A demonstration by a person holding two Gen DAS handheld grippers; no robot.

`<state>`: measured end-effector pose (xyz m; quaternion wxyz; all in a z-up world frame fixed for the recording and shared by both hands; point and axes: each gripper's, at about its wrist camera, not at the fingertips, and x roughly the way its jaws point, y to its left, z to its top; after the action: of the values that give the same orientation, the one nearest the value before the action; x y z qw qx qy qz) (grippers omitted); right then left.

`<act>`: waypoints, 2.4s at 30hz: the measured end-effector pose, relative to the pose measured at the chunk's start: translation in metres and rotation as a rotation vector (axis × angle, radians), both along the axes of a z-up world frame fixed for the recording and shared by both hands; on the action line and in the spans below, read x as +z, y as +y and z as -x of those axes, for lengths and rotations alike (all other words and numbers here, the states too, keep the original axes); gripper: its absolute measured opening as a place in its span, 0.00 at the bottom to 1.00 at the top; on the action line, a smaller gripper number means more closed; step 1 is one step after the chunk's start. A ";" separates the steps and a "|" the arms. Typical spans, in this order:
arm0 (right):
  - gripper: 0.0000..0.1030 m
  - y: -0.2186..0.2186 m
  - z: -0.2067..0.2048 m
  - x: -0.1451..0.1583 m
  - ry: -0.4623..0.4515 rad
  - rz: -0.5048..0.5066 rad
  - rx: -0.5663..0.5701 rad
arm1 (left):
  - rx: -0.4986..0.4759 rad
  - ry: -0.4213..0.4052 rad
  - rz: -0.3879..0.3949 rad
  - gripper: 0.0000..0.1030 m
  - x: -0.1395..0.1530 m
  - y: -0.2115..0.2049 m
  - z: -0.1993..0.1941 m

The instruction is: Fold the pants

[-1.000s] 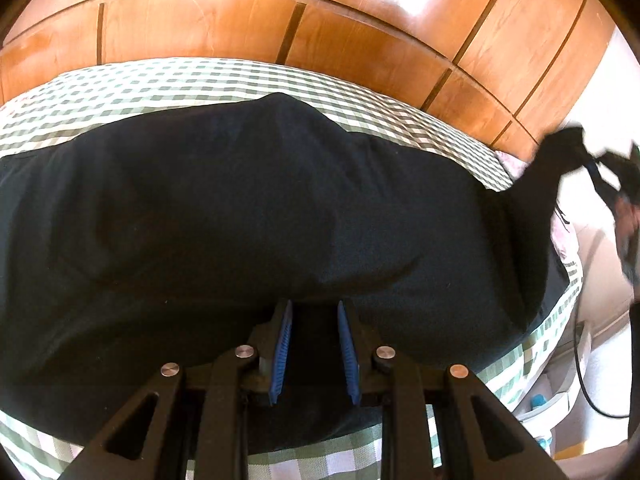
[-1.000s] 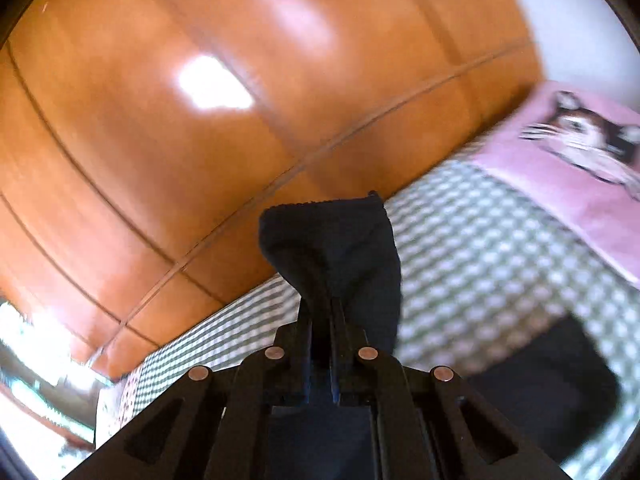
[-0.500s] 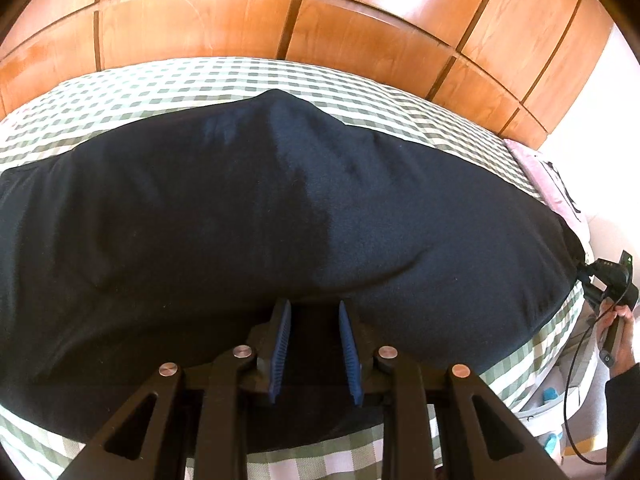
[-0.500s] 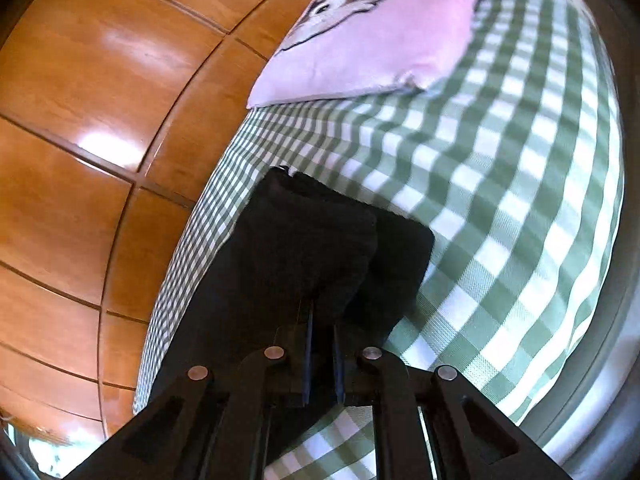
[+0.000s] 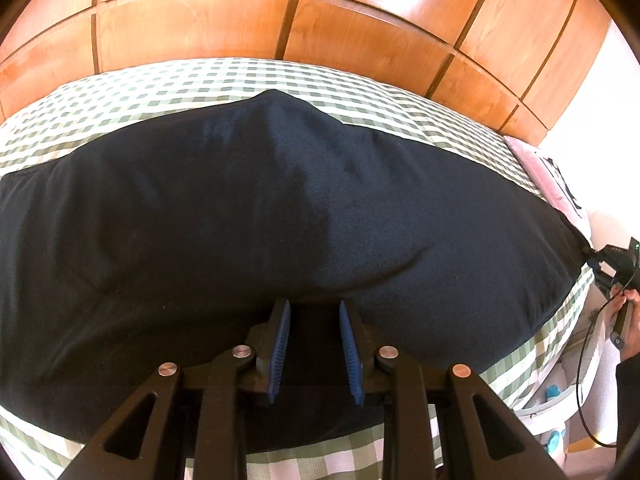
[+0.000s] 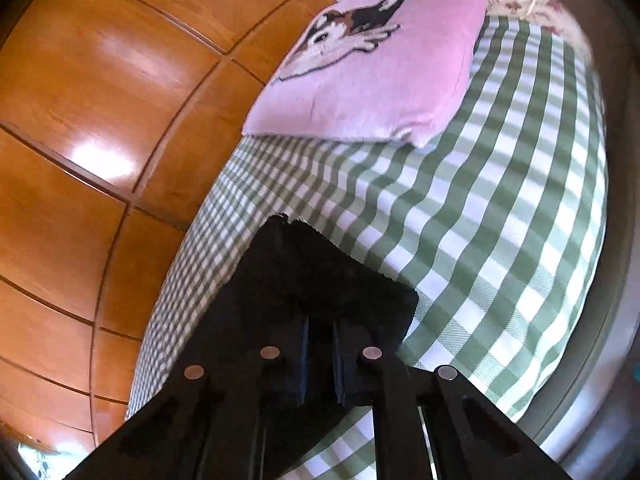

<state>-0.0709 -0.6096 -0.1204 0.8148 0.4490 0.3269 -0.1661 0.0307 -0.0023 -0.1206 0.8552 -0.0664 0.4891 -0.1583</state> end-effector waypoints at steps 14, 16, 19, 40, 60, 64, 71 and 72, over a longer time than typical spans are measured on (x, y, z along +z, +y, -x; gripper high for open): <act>0.22 -0.010 0.012 -0.011 0.139 0.064 0.015 | -0.098 -0.017 0.064 0.25 0.022 0.010 0.006; 0.40 -0.002 0.018 0.001 0.138 0.099 0.009 | -0.123 -0.043 0.053 0.25 0.028 0.001 0.012; 0.43 0.016 0.031 0.023 0.107 0.156 0.023 | -0.178 -0.070 0.040 0.25 0.033 -0.017 0.020; 0.38 0.222 -0.030 0.017 0.149 0.269 0.772 | -0.159 -0.095 0.081 0.26 0.024 -0.029 0.032; 0.59 0.446 -0.277 0.000 0.002 -0.219 1.418 | 0.063 -0.081 0.055 0.26 -0.004 0.044 0.006; 0.61 0.462 -0.297 -0.017 0.107 -0.201 1.533 | 0.072 -0.064 0.105 0.26 -0.008 0.052 0.003; 0.61 0.498 -0.292 -0.022 0.126 -0.138 1.769 | 0.075 -0.059 0.106 0.26 -0.010 0.050 0.003; 0.61 0.504 -0.293 -0.021 0.107 -0.148 1.786 | 0.074 -0.060 0.100 0.26 -0.010 0.049 0.003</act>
<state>0.2223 -0.1058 -0.1411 0.5929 0.0704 0.6018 0.5304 0.0273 0.0471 -0.1305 0.8703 -0.1223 0.4518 -0.1530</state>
